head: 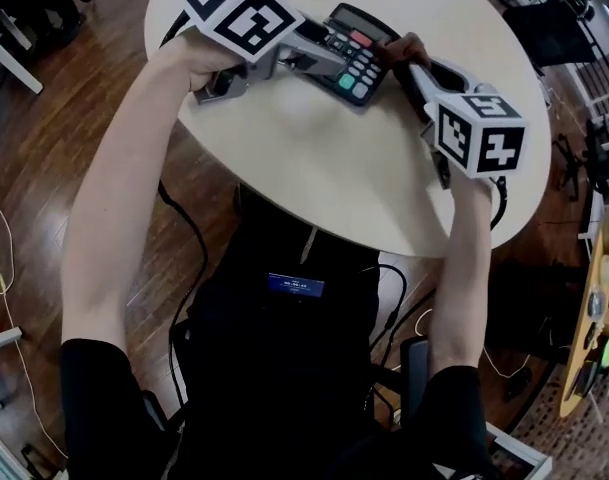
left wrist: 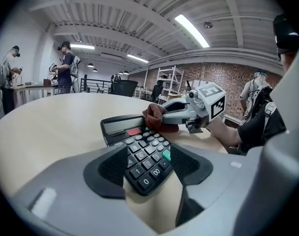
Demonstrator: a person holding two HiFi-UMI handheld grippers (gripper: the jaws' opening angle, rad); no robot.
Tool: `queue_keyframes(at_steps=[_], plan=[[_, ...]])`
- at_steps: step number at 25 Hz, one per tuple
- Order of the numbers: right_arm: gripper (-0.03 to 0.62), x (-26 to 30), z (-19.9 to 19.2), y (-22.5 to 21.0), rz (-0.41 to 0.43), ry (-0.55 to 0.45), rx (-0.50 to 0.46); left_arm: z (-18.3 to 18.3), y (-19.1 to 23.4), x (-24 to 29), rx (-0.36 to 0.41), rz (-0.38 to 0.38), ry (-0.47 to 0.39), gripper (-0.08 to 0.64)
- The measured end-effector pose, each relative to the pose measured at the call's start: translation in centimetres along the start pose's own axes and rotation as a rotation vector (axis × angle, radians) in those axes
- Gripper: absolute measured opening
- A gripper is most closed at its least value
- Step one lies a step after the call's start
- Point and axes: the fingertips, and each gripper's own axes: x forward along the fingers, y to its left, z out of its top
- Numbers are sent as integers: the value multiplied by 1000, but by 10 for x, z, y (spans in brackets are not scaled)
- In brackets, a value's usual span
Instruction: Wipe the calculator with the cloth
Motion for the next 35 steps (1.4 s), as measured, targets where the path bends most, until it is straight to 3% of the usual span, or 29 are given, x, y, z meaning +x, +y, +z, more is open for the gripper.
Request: queue_keyframes(at_steps=[4, 11, 13, 17, 20, 25, 30, 35], plan=[[49, -33, 7, 10, -6, -4, 23, 4, -8, -25, -67, -54, -24, 242], [49, 31, -21, 70, 34, 75, 33, -43, 19, -32, -220, -140, -70, 216], [49, 37, -20, 65, 31, 84, 46, -34, 25, -27, -308, -145, -93, 213], [49, 33, -16, 18, 20, 78, 105, 16, 32, 2, -587, -166, -277, 173], [49, 35, -23, 3, 2, 60, 180, 20, 47, 14, -669, -107, -349, 138], [49, 32, -26, -9, -14, 26, 271, 32, 70, 29, -710, -35, -387, 138], [49, 45, -32, -17, -41, 14, 332, 28, 81, 36, -737, -18, -428, 138], [49, 32, -33, -28, -44, -36, 389, 31, 76, 29, -691, -25, -447, 138]])
